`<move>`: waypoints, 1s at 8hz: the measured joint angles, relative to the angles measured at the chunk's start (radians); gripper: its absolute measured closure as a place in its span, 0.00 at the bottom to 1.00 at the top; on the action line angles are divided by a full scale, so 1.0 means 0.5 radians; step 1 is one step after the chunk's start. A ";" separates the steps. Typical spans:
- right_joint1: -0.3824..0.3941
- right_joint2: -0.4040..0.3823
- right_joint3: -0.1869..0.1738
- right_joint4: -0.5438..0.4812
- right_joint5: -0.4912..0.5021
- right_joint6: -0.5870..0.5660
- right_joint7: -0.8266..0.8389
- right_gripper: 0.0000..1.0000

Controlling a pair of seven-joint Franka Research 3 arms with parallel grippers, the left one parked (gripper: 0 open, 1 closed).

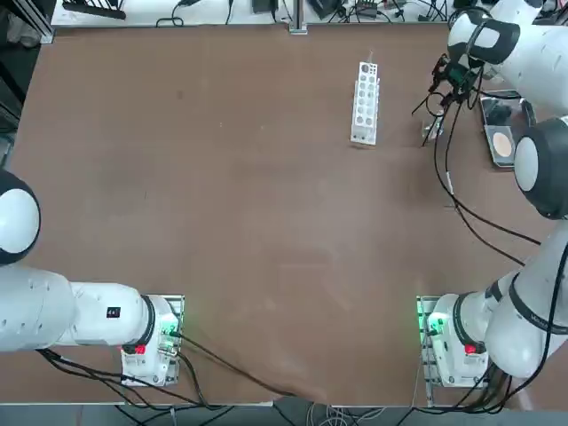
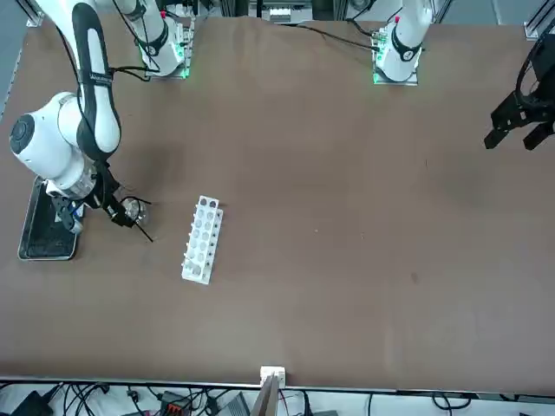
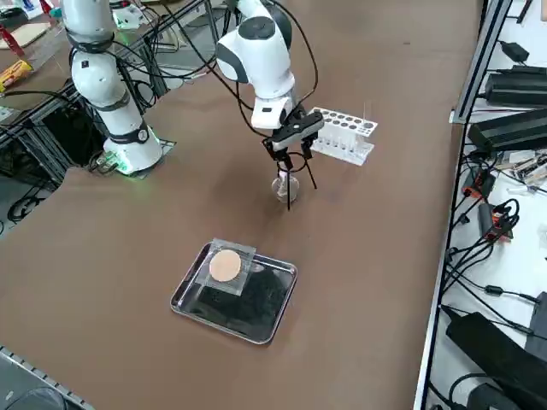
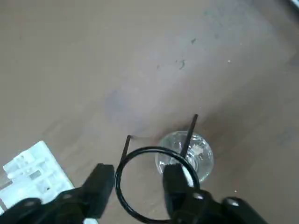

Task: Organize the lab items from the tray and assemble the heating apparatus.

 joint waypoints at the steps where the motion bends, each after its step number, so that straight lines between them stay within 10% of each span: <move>1: 0.001 -0.006 -0.024 0.025 -0.025 -0.031 -0.002 0.07; 8: -0.102 -0.009 -0.219 0.438 -0.734 -0.626 -0.247 0.00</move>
